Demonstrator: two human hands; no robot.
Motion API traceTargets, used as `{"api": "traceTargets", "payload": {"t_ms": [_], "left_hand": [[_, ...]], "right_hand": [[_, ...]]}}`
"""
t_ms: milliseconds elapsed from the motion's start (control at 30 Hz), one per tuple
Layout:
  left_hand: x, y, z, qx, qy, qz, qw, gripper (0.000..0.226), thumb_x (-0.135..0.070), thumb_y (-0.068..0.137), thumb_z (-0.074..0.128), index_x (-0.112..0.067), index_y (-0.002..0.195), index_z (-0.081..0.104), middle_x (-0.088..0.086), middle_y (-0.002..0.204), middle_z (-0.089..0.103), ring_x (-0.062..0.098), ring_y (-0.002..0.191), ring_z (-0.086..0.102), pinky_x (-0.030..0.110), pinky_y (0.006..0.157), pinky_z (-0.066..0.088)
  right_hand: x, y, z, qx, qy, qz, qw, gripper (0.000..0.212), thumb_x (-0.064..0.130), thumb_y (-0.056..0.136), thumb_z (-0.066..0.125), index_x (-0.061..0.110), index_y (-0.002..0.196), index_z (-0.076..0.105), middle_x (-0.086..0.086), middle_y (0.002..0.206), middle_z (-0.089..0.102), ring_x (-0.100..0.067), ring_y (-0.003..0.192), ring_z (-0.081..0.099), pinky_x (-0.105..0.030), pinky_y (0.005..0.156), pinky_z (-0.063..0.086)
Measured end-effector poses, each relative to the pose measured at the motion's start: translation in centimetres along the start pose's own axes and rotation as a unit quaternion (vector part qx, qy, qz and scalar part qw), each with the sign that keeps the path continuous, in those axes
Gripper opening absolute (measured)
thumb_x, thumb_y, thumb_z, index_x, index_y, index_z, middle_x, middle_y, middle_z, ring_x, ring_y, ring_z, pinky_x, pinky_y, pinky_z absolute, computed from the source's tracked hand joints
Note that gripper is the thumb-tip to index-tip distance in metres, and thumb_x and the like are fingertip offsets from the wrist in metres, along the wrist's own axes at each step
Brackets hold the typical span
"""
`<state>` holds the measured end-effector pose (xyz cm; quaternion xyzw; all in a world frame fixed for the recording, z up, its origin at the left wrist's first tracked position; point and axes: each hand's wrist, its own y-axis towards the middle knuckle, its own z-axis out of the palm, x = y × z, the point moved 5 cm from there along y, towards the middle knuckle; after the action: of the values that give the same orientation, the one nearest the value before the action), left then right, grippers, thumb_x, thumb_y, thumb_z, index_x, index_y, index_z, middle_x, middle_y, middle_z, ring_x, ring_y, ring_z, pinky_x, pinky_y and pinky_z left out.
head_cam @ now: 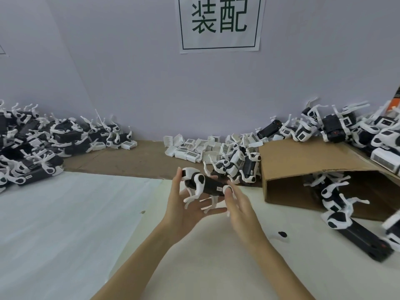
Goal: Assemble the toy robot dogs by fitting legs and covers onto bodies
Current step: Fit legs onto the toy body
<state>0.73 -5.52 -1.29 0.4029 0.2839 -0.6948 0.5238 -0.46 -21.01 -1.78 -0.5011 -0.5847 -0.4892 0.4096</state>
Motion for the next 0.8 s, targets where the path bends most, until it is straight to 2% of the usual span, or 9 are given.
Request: {"api": "traceTargets", "payload": {"t_ms": [67, 167, 233, 300, 400, 467, 567, 700, 800], "left_hand": [[0.4, 0.2, -0.3, -0.073, 0.033, 0.014, 0.997, 0.099, -0.092, 0.086, 0.047, -0.009, 0.134, 0.072, 0.031, 0.133, 0.068, 0.045, 0.126, 0.066, 0.057, 0.099, 0.059], [-0.5, 0.4, -2.0, -0.203, 0.185, 0.081, 0.958, 0.079, -0.085, 0.089, 0.040, -0.022, 0.113, 0.080, 0.016, 0.104, 0.080, 0.031, 0.095, 0.079, 0.045, 0.073, 0.066], [-1.8, 0.2, -2.6, -0.214, 0.245, 0.126, 0.937, 0.067, -0.074, 0.097, 0.040, -0.022, 0.109, 0.080, 0.015, 0.094, 0.079, 0.031, 0.086, 0.078, 0.036, 0.060, 0.062], [-2.7, 0.2, -3.0, -0.188, 0.240, 0.111, 0.946, 0.067, -0.070, 0.096, 0.045, -0.015, 0.117, 0.078, 0.016, 0.095, 0.079, 0.030, 0.083, 0.075, 0.032, 0.060, 0.059], [-3.2, 0.2, -3.2, -0.129, 0.188, 0.043, 0.973, 0.072, -0.069, 0.102, 0.038, -0.013, 0.129, 0.075, 0.020, 0.116, 0.077, 0.034, 0.100, 0.075, 0.039, 0.086, 0.059], [-3.0, 0.2, -3.4, -0.125, 0.168, 0.023, 0.978, 0.080, -0.072, 0.105, 0.025, -0.016, 0.133, 0.073, 0.018, 0.126, 0.075, 0.037, 0.115, 0.071, 0.043, 0.099, 0.050], [-2.4, -0.1, -3.2, -0.222, 0.163, 0.055, 0.960, 0.076, -0.077, 0.102, 0.029, -0.025, 0.108, 0.084, 0.018, 0.106, 0.073, 0.032, 0.096, 0.063, 0.037, 0.084, 0.042], [-2.4, -1.0, -3.6, -0.328, 0.153, 0.159, 0.919, 0.067, -0.064, 0.107, 0.041, -0.020, 0.075, 0.079, 0.011, 0.087, 0.081, 0.014, 0.073, 0.066, 0.034, 0.071, 0.038], [-2.7, -1.3, -4.1, -0.327, 0.158, 0.214, 0.907, 0.067, -0.053, 0.110, 0.043, -0.010, 0.068, 0.073, 0.017, 0.079, 0.076, 0.017, 0.070, 0.070, 0.036, 0.075, 0.047]], "right_hand": [[-0.5, -0.1, 1.0, 0.058, 0.118, 0.071, 0.989, 0.047, 0.058, 0.104, 0.035, 0.029, 0.120, 0.069, 0.010, 0.097, 0.074, -0.011, 0.098, 0.068, -0.040, 0.099, 0.055], [-0.5, -0.1, 1.5, 0.050, 0.252, 0.101, 0.961, 0.042, 0.041, 0.109, 0.041, 0.015, 0.126, 0.069, -0.013, 0.111, 0.077, -0.031, 0.104, 0.074, -0.051, 0.094, 0.060], [-0.7, 0.2, 1.1, 0.017, 0.273, 0.101, 0.957, 0.038, 0.037, 0.109, 0.046, 0.010, 0.126, 0.067, -0.015, 0.111, 0.077, -0.033, 0.106, 0.074, -0.051, 0.091, 0.060], [-0.8, 0.5, 0.7, 0.009, 0.303, 0.103, 0.947, 0.037, 0.034, 0.103, 0.058, 0.008, 0.127, 0.065, -0.017, 0.112, 0.077, -0.033, 0.106, 0.075, -0.048, 0.088, 0.061], [-0.6, 0.6, -0.1, 0.031, 0.336, 0.074, 0.939, 0.058, 0.031, 0.085, 0.074, 0.010, 0.137, 0.060, -0.008, 0.122, 0.075, -0.021, 0.115, 0.071, -0.047, 0.102, 0.055], [-0.3, 0.4, -0.5, 0.054, 0.266, 0.026, 0.962, 0.064, 0.033, 0.082, 0.077, 0.021, 0.142, 0.057, 0.006, 0.129, 0.072, -0.010, 0.125, 0.064, -0.040, 0.113, 0.047], [0.2, -0.1, 0.0, 0.106, 0.045, -0.066, 0.991, 0.062, 0.042, 0.090, 0.075, 0.039, 0.146, 0.049, 0.025, 0.140, 0.060, 0.007, 0.135, 0.050, -0.022, 0.111, 0.044], [-0.1, -0.9, 0.9, 0.080, -0.125, -0.118, 0.982, 0.067, 0.051, 0.082, 0.084, 0.056, 0.138, 0.046, 0.039, 0.136, 0.046, 0.012, 0.126, 0.046, -0.008, 0.100, 0.038], [0.1, -1.7, 2.0, 0.050, -0.193, -0.177, 0.964, 0.070, 0.048, 0.077, 0.086, 0.052, 0.134, 0.046, 0.044, 0.125, 0.040, 0.012, 0.124, 0.041, -0.001, 0.096, 0.031]]}}
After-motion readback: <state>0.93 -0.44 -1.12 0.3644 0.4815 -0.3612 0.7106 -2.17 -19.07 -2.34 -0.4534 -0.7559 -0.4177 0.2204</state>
